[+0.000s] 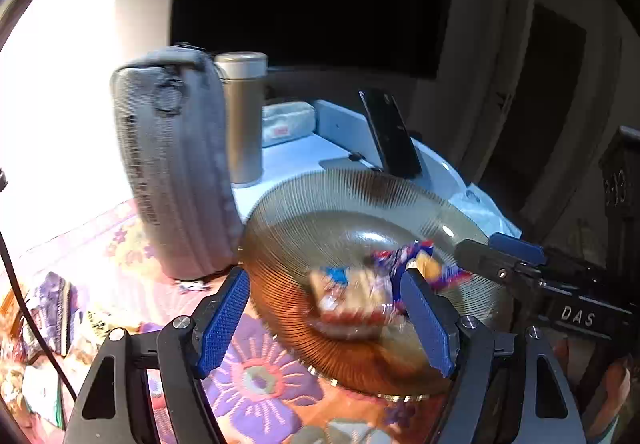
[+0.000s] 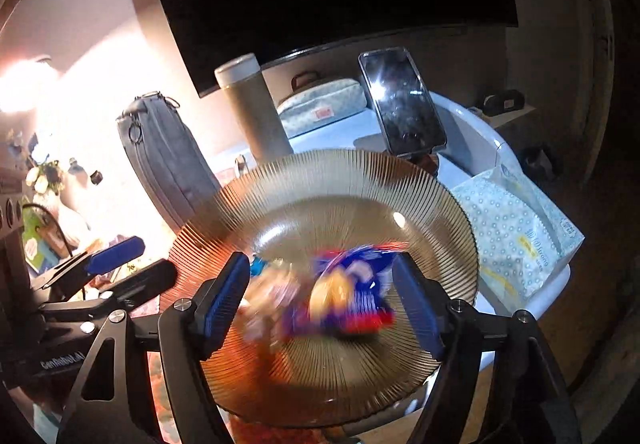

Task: Organize snacks
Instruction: 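Carry both bags to the glass plate and open both tools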

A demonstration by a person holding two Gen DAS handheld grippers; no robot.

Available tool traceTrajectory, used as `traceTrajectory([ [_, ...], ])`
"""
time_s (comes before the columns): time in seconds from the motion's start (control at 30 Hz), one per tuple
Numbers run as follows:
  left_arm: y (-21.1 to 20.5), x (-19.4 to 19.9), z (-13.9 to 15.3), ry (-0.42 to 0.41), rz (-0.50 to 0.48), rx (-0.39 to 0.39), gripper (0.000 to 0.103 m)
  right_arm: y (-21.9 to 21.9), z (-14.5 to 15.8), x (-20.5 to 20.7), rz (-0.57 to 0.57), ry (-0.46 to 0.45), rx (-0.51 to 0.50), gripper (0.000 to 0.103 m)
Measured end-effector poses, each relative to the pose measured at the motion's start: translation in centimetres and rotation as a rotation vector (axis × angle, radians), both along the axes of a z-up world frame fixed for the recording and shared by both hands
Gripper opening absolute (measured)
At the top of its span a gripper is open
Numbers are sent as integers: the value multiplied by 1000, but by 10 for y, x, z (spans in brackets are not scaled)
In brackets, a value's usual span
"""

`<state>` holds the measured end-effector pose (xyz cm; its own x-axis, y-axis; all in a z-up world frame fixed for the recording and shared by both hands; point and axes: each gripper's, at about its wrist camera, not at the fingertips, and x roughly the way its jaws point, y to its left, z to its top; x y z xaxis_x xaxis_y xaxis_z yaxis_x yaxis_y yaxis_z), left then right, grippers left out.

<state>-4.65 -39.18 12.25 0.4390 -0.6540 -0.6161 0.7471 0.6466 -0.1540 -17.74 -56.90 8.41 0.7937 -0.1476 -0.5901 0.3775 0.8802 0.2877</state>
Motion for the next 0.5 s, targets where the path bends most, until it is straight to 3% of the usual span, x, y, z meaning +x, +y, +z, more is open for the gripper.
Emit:
traceTrajectory([
  [0.2,43,1,6,-7,67,-26,76,15,4,4,45,-8,6,74],
  [0.5,144,-3,13,-25,229,-47,76,79,10,27,206,-5,-4,74],
])
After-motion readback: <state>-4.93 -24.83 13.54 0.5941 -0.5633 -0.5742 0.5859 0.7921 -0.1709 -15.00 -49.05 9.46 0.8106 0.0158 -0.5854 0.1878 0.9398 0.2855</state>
